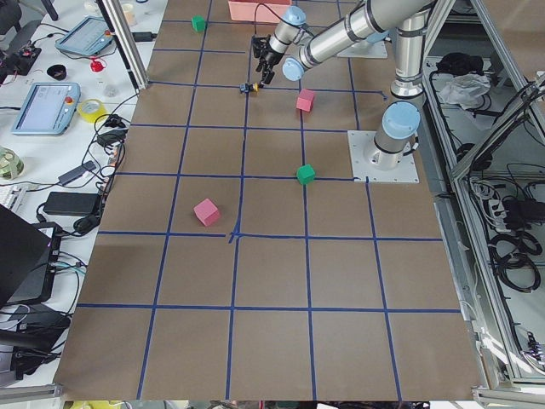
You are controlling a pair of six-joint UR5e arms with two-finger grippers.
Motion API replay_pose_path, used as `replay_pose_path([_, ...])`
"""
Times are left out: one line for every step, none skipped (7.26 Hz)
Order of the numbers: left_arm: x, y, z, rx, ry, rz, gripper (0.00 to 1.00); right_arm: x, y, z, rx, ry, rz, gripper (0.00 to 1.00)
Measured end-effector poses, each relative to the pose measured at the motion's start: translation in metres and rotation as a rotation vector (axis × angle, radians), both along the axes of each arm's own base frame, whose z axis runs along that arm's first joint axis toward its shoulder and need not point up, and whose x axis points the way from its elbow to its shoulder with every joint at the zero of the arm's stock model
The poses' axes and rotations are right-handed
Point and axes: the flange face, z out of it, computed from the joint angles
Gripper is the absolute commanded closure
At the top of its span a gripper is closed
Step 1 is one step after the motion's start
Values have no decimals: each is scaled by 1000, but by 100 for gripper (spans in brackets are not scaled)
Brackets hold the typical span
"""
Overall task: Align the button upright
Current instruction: 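Reach the left gripper down to the button lying on its side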
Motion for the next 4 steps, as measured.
replay_pose_path([-10,7,-14,-40,-18,-23,7,0,0,0,0,1,3,0])
replay_pose_path([-16,9,-28,-59,-35,-50,10,-1,0,0,0,2,4,0])
replay_pose_path([-18,8,-40,-74,-54,-83,11,-1,0,0,0,2,5,0])
replay_pose_path([-20,6,-47,-94,-67,-113,13,-1,0,-1,1,2,5,0])
